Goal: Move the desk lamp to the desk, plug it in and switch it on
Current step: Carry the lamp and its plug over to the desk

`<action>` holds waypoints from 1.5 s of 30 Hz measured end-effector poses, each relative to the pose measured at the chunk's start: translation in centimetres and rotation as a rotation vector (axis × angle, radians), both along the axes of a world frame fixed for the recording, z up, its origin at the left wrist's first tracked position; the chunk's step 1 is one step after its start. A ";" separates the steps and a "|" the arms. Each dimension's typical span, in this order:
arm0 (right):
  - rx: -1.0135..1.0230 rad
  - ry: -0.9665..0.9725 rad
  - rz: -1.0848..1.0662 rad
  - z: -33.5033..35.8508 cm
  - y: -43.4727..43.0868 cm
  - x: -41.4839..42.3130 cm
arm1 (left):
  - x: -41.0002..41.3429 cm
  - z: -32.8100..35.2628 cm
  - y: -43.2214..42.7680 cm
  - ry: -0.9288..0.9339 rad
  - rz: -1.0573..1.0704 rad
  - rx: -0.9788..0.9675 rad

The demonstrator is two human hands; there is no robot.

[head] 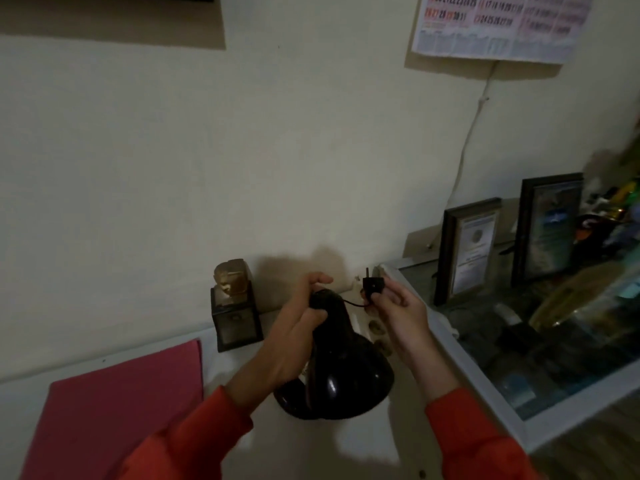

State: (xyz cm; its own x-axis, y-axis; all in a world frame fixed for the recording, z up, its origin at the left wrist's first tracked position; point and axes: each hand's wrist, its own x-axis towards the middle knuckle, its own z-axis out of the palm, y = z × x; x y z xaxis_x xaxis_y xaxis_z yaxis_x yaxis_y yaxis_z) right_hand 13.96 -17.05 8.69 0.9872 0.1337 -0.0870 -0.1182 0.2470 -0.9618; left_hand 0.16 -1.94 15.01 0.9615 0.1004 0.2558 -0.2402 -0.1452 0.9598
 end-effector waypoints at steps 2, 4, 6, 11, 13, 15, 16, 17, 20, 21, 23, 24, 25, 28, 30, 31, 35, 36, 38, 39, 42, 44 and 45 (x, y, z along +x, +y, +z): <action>0.068 0.015 0.012 0.3 -0.1 -0.3 | -0.4 -0.1 0.7 0.019 -0.172 0.116; 0.104 0.049 0.013 0.5 -0.1 -0.6 | -0.2 -0.2 1.9 0.019 -0.305 0.232; 0.127 0.090 0.010 0.6 0.2 -1.2 | 0.1 0.0 3.0 0.022 -0.372 0.264; 0.086 0.180 0.040 0.7 0.5 -2.9 | 1.0 0.2 3.2 0.016 -0.371 0.276; 0.023 0.168 0.034 0.5 -0.1 -3.4 | 1.1 0.1 2.9 -0.013 -0.313 0.261; 0.006 0.137 0.026 0.3 -0.8 -3.8 | 1.0 0.3 2.6 -0.055 -0.255 0.182; 0.019 0.137 0.010 0.2 -1.0 -3.9 | 1.0 0.7 2.4 -0.081 -0.224 0.127; 0.031 0.140 -0.022 0.3 -1.2 -3.8 | 1.0 1.1 2.3 -0.106 -0.191 0.077; 0.135 0.144 -0.168 1.0 -2.0 -3.3 | 1.2 2.8 2.2 -0.140 -0.127 0.000; 0.181 0.157 -0.202 1.1 -2.4 -3.1 | 1.3 3.4 2.3 -0.144 -0.123 -0.006; 0.219 0.166 -0.255 0.9 -3.7 -2.9 | 1.3 4.5 2.3 -0.173 -0.139 -0.021; 0.221 0.155 -0.289 0.7 -4.6 -2.8 | 1.3 4.9 2.3 -0.188 -0.158 -0.034; 0.208 0.136 -0.334 0.6 -5.6 -2.8 | 1.3 5.3 2.2 -0.199 -0.171 -0.049; 0.155 0.065 -0.501 1.1 -9.0 -3.8 | 1.4 6.2 1.7 -0.232 -0.154 -0.069; 0.140 0.032 -0.584 1.6 -11.6 -5.1 | 1.7 6.4 0.9 -0.271 -0.120 -0.073; 0.139 0.025 -0.620 1.9 -12.9 -5.8 | 1.9 6.5 0.3 -0.291 -0.104 -0.074; 0.160 0.025 -0.755 3.6 -17.5 -9.4 | 1.8 6.6 -2.8 -0.389 -0.061 -0.048; 0.148 0.013 -0.773 3.9 -18.7 -10.4 | 1.7 6.8 -3.8 -0.419 -0.065 -0.025; 0.110 -0.013 -0.803 4.4 -20.8 -12.2 | 1.4 7.2 -5.7 -0.472 -0.092 0.005; 0.104 -0.016 -0.823 4.6 -21.8 -13.0 | 1.3 7.5 -6.6 -0.485 -0.107 0.006; 0.130 -0.001 -0.894 4.8 -24.7 -15.3 | 1.1 8.1 -9.5 -0.502 -0.139 -0.006; 0.142 -0.002 -0.939 4.7 -26.5 -17.0 | 0.6 8.2 -11.6 -0.443 -0.163 -0.071; 0.146 -0.009 -0.961 4.6 -27.7 -18.1 | 0.3 8.3 -12.9 -0.418 -0.186 -0.105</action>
State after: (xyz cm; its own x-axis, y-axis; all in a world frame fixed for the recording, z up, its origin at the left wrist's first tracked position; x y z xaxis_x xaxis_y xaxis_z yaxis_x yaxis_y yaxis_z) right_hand -4.12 -44.73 13.29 0.6814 -0.7210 -0.1259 0.2033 0.3518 -0.9137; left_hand 0.49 -14.87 23.30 0.7825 -0.0181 0.6224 -0.6218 0.0297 0.7826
